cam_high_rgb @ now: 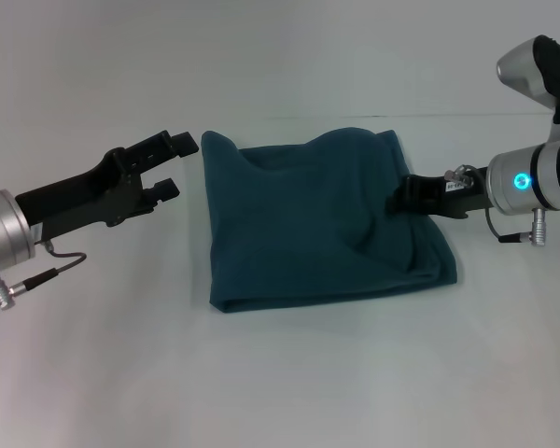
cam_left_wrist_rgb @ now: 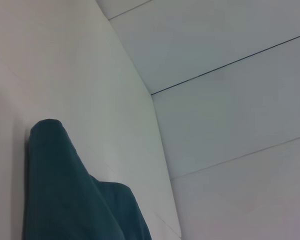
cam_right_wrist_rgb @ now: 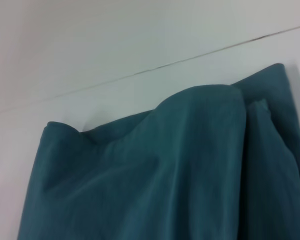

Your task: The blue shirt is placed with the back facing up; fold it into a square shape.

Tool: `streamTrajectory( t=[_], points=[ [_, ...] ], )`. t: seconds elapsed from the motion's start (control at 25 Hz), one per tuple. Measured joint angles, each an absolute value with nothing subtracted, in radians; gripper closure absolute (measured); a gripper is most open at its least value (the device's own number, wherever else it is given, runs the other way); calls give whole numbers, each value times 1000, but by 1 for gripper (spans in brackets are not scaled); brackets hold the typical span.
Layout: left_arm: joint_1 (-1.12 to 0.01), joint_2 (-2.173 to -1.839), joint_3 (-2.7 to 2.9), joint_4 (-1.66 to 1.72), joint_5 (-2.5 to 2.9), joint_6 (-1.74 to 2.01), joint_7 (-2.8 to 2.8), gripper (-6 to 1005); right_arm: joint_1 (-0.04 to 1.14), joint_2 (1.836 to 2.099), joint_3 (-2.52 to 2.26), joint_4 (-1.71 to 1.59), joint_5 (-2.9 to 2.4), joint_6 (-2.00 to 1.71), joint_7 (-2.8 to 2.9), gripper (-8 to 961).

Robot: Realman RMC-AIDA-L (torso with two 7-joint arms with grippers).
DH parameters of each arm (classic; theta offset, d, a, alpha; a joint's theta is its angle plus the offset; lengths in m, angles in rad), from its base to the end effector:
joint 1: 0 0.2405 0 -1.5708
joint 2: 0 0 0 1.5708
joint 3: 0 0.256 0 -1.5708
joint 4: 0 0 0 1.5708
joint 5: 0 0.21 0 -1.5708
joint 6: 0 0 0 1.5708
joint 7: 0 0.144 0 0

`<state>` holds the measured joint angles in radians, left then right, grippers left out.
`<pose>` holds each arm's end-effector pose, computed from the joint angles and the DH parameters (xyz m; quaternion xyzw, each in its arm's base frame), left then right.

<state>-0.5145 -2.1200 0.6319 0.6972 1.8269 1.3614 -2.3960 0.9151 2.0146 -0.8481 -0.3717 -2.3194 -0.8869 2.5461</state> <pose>-0.2626 0.3607 0.0174 -0.6512 -0.6456 -0.3896 0.0851 0.2354 0.4421 -0.0341 -0.7479 0.6155 0.1000 0.2278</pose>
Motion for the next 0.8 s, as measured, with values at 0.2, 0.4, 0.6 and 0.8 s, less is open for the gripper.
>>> streamTrajectory(
  t=[0.2,0.4,0.6,0.8],
  points=[
    [-513,-2120,631,696,1826,1361,-2396,37,911,2014,-849,-375,-2316,-886,2540,917],
    [-513,-2120,630,696,1825,1355,-2396,37,909,2017,-848,-389,-2316,-893,2530,918],
    [-514,-2120,630,696,1825,1353,-2396,37,903,2020,-843,-423,-2314,-916,2535,918],
    [-512,-2119,625,696,1825,1353,-2396,37,893,2023,-842,-495,-2310,-984,2550,918]
  ],
)
